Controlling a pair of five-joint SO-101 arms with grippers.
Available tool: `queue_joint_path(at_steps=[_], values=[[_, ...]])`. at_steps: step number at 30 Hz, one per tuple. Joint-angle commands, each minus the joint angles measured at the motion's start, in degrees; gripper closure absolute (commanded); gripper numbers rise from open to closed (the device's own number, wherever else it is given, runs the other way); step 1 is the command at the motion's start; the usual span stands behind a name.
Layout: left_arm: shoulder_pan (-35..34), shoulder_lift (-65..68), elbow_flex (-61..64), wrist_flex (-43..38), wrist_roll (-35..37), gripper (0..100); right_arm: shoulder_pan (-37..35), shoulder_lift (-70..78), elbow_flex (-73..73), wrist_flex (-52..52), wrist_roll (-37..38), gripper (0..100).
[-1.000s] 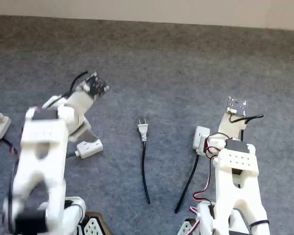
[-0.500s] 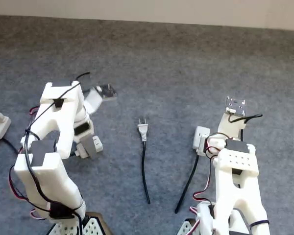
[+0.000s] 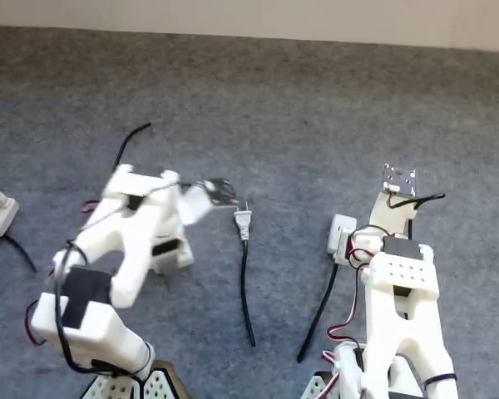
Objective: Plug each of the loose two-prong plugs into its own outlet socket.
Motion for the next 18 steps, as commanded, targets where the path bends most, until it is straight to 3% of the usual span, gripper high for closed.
queue_joint_path(at_steps=[1,10,14,18], values=[[13.0,-1.3,0.6,-0.8,4.4,100,-0.5,-1.4,-1.0,-0.8,0.7,73.8],[21.8,-1.4,1.9,-0.8,8.1,97,-0.5,-1.4,-1.0,-0.8,0.7,73.8],[24.1,-1.2,2.3,0.0,7.9,79,-0.5,-1.4,-1.0,-0.8,0.8,73.8],[24.3,-1.8,3.0,7.8,0.6,66,-0.5,-1.4,-0.9,-0.8,0.9,73.8]])
